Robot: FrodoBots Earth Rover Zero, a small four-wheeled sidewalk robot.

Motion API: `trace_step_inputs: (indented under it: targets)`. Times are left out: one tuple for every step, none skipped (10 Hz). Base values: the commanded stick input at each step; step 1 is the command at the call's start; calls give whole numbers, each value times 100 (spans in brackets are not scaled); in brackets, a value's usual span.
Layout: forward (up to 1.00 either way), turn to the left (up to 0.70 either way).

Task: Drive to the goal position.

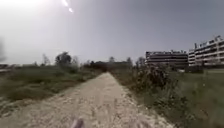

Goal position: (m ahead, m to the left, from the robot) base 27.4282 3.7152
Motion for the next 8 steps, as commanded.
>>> trace_step_inputs:
  targets:
    - [100,0]
    - [100,0]
    - [100,0]
    - [100,0]
    - [100,0]
    - [100,0]
    - [100,0]
    - [100,0]
